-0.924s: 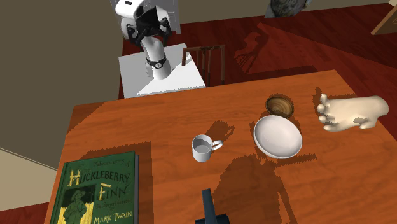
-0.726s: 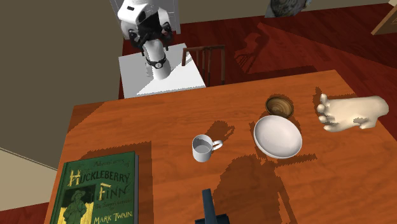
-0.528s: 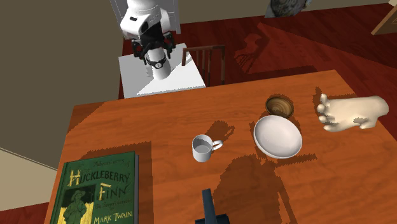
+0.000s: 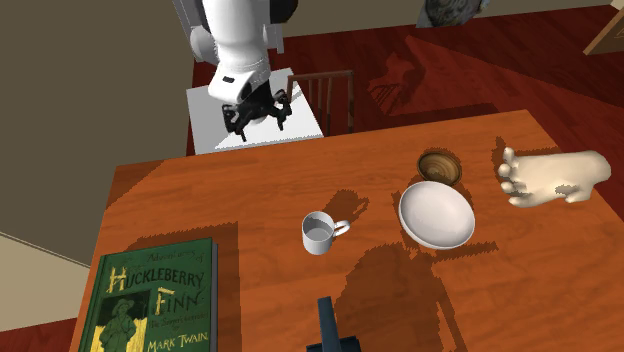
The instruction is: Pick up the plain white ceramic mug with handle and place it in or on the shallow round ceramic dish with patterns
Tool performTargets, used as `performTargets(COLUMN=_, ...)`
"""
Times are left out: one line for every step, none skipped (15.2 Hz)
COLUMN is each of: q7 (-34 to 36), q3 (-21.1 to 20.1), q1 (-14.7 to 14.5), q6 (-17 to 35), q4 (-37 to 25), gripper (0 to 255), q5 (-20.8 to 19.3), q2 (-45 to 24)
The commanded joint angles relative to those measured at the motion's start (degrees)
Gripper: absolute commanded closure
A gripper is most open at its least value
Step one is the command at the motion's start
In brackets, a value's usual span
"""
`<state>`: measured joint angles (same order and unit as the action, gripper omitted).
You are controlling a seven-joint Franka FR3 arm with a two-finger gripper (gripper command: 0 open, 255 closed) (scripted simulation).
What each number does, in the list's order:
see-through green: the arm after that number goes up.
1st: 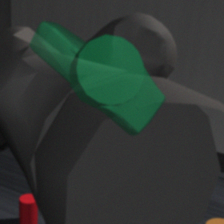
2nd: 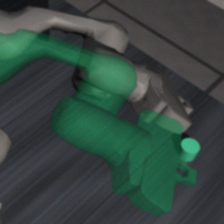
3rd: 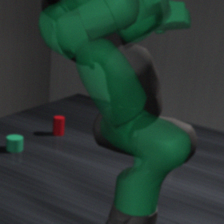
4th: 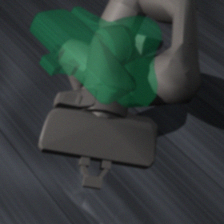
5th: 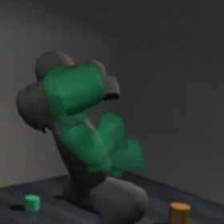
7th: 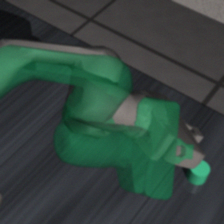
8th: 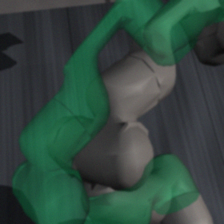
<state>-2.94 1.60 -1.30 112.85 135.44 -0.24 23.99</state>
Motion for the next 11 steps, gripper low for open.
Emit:
performTargets(q7=-0.33, q3=0.08, q1=-0.21, q6=3.63, q4=-1.55, gripper=0, q5=0.28, q2=-4.23)
performTargets(q7=-0.48, q3=0.10, q1=-0.31, q6=5.12, q4=-2.52, gripper=0, q5=0.44, q2=-6.27)
performTargets(q7=-0.63, q3=0.11, q1=-0.42, q6=6.54, q4=-3.56, gripper=0, q5=0.61, q2=-8.32)
performTargets(q7=-0.79, q3=0.12, q1=-0.52, q6=7.90, q4=-4.68, gripper=0, q5=0.79, q2=-10.38)
performTargets(q7=-0.96, q3=0.12, q1=-0.62, q6=9.18, q4=-5.87, gripper=0, q5=0.97, q2=-12.44)
performTargets(q7=-1.13, q3=0.12, q1=-0.70, q6=10.39, q4=-7.14, gripper=0, q5=1.16, q2=-14.50)
performTargets(q7=-1.30, q3=0.11, q1=-0.79, q6=11.52, q4=-8.48, gripper=0, q5=1.36, q2=-16.56)
performTargets(q7=-1.48, q3=0.10, q1=-0.87, q6=12.59, q4=-9.89, gripper=0, q5=1.56, q2=-18.62)
performTargets(q7=-1.66, q3=0.07, q1=-0.94, q6=13.58, q4=-11.38, gripper=0, q5=1.76, q2=-20.68)
performTargets(q7=-1.84, q3=0.03, q1=-1.00, q6=14.49, q4=-12.94, gripper=0, q5=1.97, q2=-22.74)
performTargets(q7=-2.02, q3=-0.01, q1=-1.05, q6=15.33, q4=-14.57, gripper=0, q5=2.17, q2=-24.80)
